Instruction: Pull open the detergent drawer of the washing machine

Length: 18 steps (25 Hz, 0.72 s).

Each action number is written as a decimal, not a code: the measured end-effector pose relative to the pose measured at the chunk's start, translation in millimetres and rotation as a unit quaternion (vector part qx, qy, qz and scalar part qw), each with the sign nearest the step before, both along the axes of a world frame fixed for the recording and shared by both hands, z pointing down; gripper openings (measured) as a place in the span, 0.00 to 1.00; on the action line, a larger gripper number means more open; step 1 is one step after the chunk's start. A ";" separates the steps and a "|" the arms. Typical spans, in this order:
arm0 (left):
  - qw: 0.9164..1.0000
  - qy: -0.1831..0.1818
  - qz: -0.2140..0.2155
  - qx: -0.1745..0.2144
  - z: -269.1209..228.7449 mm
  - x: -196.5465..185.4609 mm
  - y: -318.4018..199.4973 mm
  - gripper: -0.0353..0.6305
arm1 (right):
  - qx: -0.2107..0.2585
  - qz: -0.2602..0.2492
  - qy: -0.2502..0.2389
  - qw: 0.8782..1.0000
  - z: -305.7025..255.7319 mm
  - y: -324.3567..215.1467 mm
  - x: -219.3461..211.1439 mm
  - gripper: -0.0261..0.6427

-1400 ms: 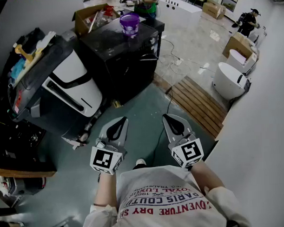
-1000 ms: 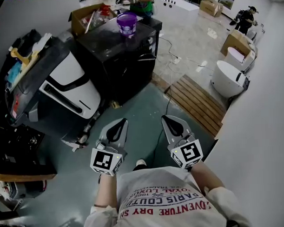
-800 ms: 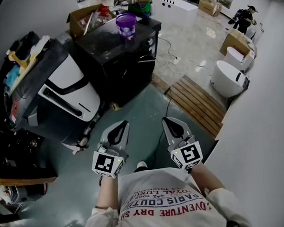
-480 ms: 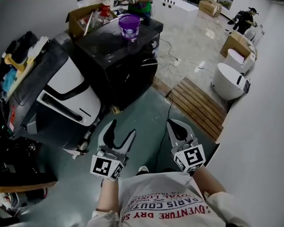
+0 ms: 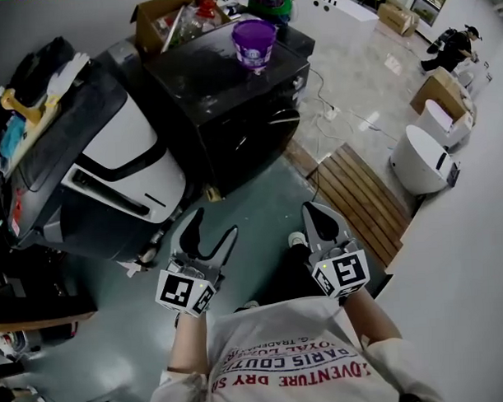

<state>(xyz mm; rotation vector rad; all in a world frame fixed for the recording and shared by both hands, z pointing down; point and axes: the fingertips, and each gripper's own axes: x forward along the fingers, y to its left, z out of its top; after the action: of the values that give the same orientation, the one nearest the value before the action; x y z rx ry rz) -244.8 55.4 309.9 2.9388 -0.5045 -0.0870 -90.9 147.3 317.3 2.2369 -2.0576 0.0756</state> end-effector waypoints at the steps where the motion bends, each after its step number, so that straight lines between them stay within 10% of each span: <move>1: 1.000 -0.002 -0.011 0.000 1.9 6.5 -10.2 0.52 | 0.003 -0.008 -0.004 1.000 1.6 -13.4 10.1 0.04; 18: 0.974 0.040 -0.202 -0.093 29.9 168.0 -175.8 0.52 | -0.037 -0.216 0.009 0.976 27.2 -242.8 187.3 0.04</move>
<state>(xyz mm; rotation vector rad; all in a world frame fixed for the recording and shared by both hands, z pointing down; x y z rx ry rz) -76.8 -120.4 339.8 2.5970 -1.0306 -0.1917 96.4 -95.5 344.5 1.6933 -2.4319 0.0954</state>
